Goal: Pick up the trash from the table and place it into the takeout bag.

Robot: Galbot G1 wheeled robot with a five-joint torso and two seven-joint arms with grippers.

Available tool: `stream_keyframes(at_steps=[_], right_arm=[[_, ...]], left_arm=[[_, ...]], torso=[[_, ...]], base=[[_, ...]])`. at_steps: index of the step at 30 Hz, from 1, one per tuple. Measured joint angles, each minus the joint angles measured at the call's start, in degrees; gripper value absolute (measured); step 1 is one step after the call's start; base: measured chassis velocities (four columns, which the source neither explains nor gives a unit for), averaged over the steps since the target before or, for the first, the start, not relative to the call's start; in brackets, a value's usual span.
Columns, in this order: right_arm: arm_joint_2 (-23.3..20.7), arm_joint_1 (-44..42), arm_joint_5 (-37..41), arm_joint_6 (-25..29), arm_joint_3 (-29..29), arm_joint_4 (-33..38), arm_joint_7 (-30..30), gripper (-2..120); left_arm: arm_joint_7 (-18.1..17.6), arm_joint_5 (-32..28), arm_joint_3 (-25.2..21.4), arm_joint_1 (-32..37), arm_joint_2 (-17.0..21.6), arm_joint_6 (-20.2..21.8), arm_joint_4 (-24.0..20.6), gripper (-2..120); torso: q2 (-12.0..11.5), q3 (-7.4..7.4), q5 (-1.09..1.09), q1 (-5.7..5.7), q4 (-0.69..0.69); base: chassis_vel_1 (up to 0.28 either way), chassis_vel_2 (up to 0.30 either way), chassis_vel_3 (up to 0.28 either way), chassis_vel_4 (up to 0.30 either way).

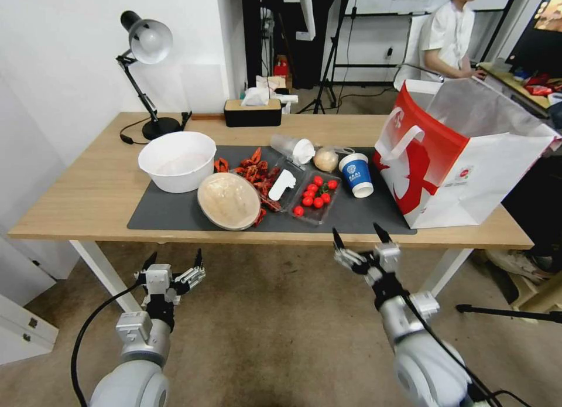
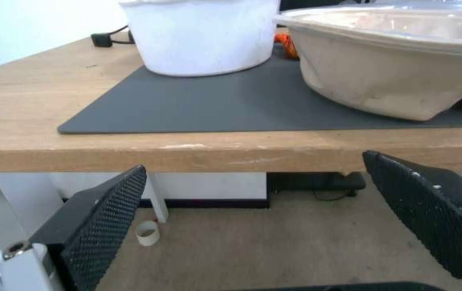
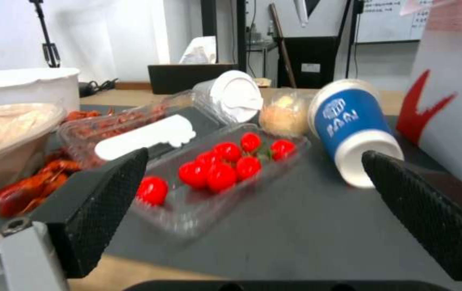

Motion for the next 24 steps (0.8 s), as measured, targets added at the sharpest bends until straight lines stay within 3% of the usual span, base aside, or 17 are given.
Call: stream_keyframes(at_steps=[12,15,24], right_arm=[[-1.42,11.67,5.85,-11.28,-3.92,-2.59,8.94,100],[-2.16,14.91,9.41,-15.28,-4.88,-3.53,13.44,100],[-2.64,20.94,12.02,-16.71,-6.69,-9.21,17.31,100]], left_arm=[[-0.08,0.88,-0.09,-0.07,-0.95,0.28,0.06,100],[-0.1,1.22,0.08,-0.04,-1.34,0.34,0.23,100],[-0.11,1.65,0.1,-0.03,-1.96,0.66,0.25,100]], torso=[[0.0,0.0,0.0,0.0,-0.01],[0.0,0.0,0.0,0.0,-0.01],[0.0,0.0,0.0,0.0,-0.01]], base=[[0.0,0.0,0.0,0.0],[0.0,0.0,0.0,0.0],[0.0,0.0,0.0,0.0]])
